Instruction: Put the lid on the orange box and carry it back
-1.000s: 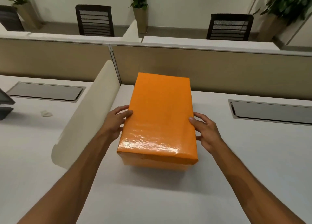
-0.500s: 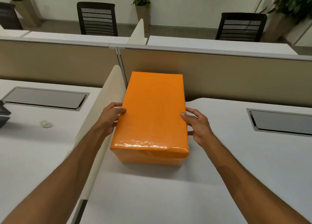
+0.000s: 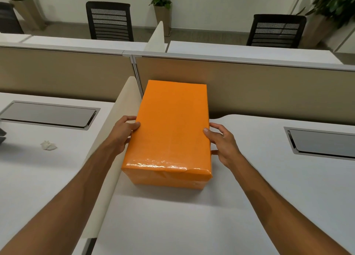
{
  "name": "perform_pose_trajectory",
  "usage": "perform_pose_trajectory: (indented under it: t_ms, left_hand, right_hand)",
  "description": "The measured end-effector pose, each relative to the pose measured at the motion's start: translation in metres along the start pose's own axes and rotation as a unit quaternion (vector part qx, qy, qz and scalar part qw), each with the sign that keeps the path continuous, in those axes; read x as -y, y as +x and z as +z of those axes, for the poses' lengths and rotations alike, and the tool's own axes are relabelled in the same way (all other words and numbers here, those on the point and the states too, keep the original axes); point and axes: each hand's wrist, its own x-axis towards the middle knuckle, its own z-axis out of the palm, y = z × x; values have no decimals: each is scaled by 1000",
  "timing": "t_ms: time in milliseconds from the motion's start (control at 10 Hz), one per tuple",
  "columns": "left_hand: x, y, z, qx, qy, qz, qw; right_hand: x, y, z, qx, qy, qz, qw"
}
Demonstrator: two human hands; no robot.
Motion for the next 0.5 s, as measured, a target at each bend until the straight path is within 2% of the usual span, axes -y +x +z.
perform_pose_trajectory:
  t_ms: [200, 400, 500]
  left_hand:
    - [-5, -14, 8, -33, 85, 49, 995]
    - [-7, -45, 19, -65, 255, 126, 957]
    - [-13, -70, 38, -75, 283, 183, 939]
  right_hand:
    - [9, -5, -3, -23, -67, -9, 997]
    - [29, -32, -33, -36, -148, -40, 988]
    - [42, -53, -54, -50, -176, -63, 981]
